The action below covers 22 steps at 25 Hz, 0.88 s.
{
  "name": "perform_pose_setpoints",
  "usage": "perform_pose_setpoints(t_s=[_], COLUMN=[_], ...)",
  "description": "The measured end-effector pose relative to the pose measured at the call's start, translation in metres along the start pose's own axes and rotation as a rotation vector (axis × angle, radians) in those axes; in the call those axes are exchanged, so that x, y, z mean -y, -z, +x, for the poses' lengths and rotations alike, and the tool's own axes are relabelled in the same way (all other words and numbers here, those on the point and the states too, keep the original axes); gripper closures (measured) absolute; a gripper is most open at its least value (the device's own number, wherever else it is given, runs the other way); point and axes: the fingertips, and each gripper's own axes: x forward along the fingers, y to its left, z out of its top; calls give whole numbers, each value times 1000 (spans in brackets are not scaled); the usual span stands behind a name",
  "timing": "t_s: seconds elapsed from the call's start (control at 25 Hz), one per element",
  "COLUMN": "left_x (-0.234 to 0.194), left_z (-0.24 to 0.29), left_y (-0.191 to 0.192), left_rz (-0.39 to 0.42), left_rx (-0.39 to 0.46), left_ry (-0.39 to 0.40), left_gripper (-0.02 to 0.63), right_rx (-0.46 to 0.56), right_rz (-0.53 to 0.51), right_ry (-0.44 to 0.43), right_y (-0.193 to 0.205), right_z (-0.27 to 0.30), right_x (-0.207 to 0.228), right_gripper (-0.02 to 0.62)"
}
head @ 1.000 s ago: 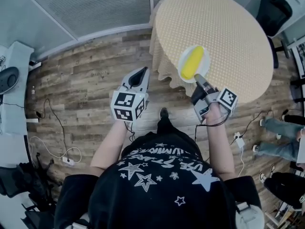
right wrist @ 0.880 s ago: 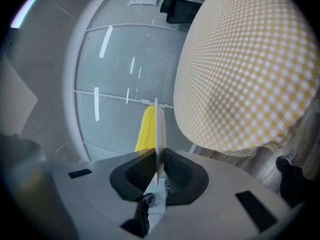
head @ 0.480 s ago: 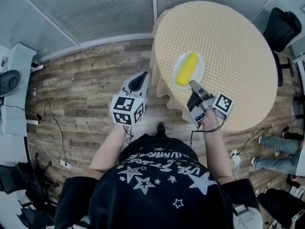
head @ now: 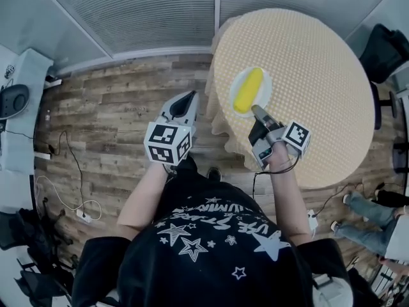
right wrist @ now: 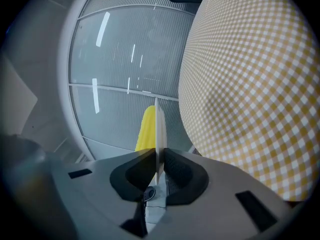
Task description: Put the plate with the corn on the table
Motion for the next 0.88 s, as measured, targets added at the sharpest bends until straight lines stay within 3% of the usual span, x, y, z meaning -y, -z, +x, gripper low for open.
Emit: perform_pose_setpoints(t_s=[0.4, 0.6, 0.88], left_x=[-29, -35, -95], left_z=[39, 57, 136], left_y=[-19, -32, -58], left_rz=[8, 38, 39], left_rx=[35, 30, 4], left_ry=[80, 156, 289], left_gripper=[600, 600, 600], right_rx=[75, 166, 302], right_rz=[-10, -18, 45], right_ry=[8, 10, 30], right_y=[-11, -19, -59], right_z=[17, 14, 95], right_x=[-5, -11, -17], right_gripper=[549, 549, 549])
